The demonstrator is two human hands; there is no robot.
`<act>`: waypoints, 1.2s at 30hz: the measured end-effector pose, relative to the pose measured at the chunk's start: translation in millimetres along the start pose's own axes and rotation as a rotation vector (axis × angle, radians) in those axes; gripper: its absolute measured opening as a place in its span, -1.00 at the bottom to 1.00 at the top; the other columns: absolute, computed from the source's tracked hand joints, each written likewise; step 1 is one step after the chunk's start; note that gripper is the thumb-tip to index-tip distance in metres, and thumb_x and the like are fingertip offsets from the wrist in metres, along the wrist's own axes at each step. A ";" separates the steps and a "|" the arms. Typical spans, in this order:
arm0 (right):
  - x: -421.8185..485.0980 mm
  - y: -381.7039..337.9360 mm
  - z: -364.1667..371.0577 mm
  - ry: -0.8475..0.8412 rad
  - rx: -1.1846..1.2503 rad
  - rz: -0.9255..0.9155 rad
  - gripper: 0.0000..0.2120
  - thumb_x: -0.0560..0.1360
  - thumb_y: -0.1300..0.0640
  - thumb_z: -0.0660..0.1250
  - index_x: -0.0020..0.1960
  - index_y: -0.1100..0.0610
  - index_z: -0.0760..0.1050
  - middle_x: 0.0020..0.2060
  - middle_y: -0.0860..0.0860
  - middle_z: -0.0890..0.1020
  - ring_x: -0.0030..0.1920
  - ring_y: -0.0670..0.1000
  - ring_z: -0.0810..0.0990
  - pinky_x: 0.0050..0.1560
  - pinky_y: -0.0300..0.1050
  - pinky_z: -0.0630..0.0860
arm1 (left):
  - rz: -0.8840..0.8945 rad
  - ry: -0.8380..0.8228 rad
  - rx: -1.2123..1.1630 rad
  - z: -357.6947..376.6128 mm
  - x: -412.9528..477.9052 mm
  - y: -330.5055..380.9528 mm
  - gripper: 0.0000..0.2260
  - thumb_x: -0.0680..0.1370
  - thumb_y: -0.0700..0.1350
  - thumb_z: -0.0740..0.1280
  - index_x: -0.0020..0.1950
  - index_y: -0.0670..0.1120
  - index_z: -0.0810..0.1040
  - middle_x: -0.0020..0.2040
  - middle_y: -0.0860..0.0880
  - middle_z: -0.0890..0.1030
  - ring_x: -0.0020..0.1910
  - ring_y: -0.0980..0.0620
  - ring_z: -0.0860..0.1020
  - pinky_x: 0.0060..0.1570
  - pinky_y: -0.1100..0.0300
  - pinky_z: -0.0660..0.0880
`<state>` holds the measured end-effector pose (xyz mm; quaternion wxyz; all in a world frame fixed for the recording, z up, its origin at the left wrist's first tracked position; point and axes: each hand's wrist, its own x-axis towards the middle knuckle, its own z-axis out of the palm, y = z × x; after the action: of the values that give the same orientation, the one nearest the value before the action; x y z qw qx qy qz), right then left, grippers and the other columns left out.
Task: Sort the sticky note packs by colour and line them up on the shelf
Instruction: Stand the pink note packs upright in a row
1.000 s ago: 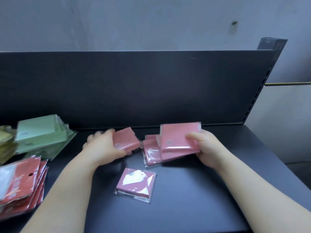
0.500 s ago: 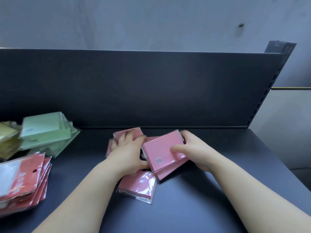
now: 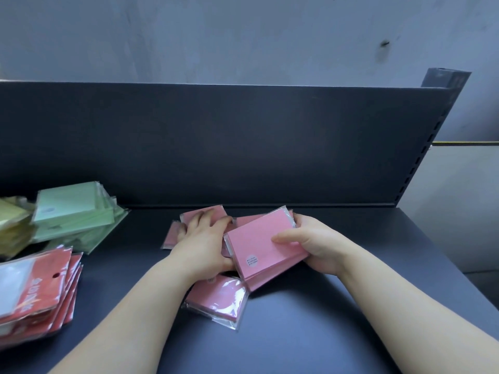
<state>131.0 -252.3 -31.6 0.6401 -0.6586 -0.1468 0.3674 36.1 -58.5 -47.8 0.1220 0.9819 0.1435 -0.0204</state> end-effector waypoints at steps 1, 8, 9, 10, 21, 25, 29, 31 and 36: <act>-0.9 0.4 1.4 -0.003 -0.008 -0.011 -0.63 0.41 0.38 0.37 0.21 0.27 0.43 0.02 0.20 0.67 -0.07 0.14 0.67 -0.09 -0.10 0.59 | -0.002 -0.002 0.005 -0.2 0.1 -0.3 -0.18 0.36 0.23 0.41 0.52 0.14 0.11 0.56 -0.02 0.02 0.54 -0.05 -0.08 0.47 -0.18 -0.03; 1.3 8.9 -3.0 0.064 0.017 -0.055 -0.77 0.48 0.41 0.29 0.10 0.22 0.47 -0.12 0.10 0.71 -0.15 0.06 0.69 -0.17 -0.15 0.57 | -0.191 -0.016 0.082 -17.0 -1.6 -11.1 -0.08 0.30 0.42 0.35 0.54 0.13 0.07 0.55 0.00 0.10 0.52 -0.09 0.06 0.43 -0.22 -0.01; 3.7 10.2 -4.9 0.091 0.052 -0.052 -0.77 0.49 0.41 0.28 0.11 0.24 0.47 -0.11 0.12 0.70 -0.15 0.07 0.69 -0.18 -0.15 0.57 | -0.238 -0.012 0.098 -19.8 -1.4 -15.0 -0.07 0.30 0.44 0.33 0.54 0.13 0.06 0.55 -0.01 0.12 0.51 -0.12 0.08 0.43 -0.23 0.00; 5.8 10.9 -6.0 0.120 0.087 -0.048 -0.77 0.49 0.40 0.28 0.13 0.25 0.46 -0.11 0.14 0.70 -0.17 0.07 0.69 -0.19 -0.14 0.58 | -0.271 -0.008 0.118 -21.3 -1.3 -18.1 -0.08 0.32 0.45 0.31 0.55 0.12 0.06 0.55 -0.03 0.13 0.51 -0.14 0.09 0.43 -0.24 -0.01; 17.0 12.4 -3.0 0.165 0.059 -0.090 -0.77 0.50 0.33 0.29 0.15 0.25 0.46 -0.03 0.17 0.68 -0.07 0.11 0.67 -0.01 -0.04 0.57 | -0.139 0.030 0.132 -21.7 -2.5 28.7 -0.72 0.61 -0.08 0.06 0.23 -0.15 0.43 0.23 -0.20 0.51 0.23 -0.22 0.41 0.23 0.02 0.27; 18.0 13.9 1.1 0.157 -0.026 -0.115 -0.69 0.49 0.30 0.33 0.21 0.23 0.39 0.06 0.17 0.64 0.05 0.14 0.64 0.16 0.07 0.54 | -0.144 0.031 -0.035 -21.1 0.6 31.8 -0.71 0.62 -0.16 0.03 0.23 -0.20 0.44 0.26 -0.22 0.49 0.25 -0.25 0.42 0.26 0.03 0.33; 14.4 13.8 2.6 0.091 -0.066 -0.141 -0.69 0.50 0.32 0.33 0.22 0.17 0.40 0.09 0.11 0.64 0.08 0.08 0.64 0.14 -0.02 0.55 | -0.229 0.057 -0.520 -18.1 3.7 27.6 -0.59 0.60 -0.15 0.05 0.45 -0.13 0.31 0.45 -0.12 0.37 0.42 -0.09 0.33 0.29 0.15 0.26; 12.3 12.3 1.9 0.080 -0.086 -0.148 -0.69 0.50 0.32 0.34 0.21 0.14 0.40 0.08 0.08 0.64 0.07 0.06 0.64 0.10 -0.07 0.56 | -0.236 0.064 -0.672 -16.1 3.9 27.3 -0.53 0.60 -0.17 0.06 0.53 -0.10 0.21 0.52 -0.06 0.27 0.49 -0.03 0.23 0.39 0.15 0.17; 12.8 13.0 -0.6 0.081 -0.104 -0.155 -0.66 0.47 0.32 0.38 0.20 0.13 0.41 0.04 0.07 0.66 0.02 0.06 0.67 0.04 -0.03 0.59 | -0.256 0.170 -1.009 -14.7 6.3 36.4 -0.48 0.56 -0.21 0.14 0.54 -0.08 0.19 0.48 -0.01 0.31 0.44 0.01 0.28 0.42 0.12 0.21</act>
<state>136.6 -246.1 -47.8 0.6369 -0.6920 -0.1901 0.2818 52.6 -86.9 -25.6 0.5639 0.7740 0.2635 0.1164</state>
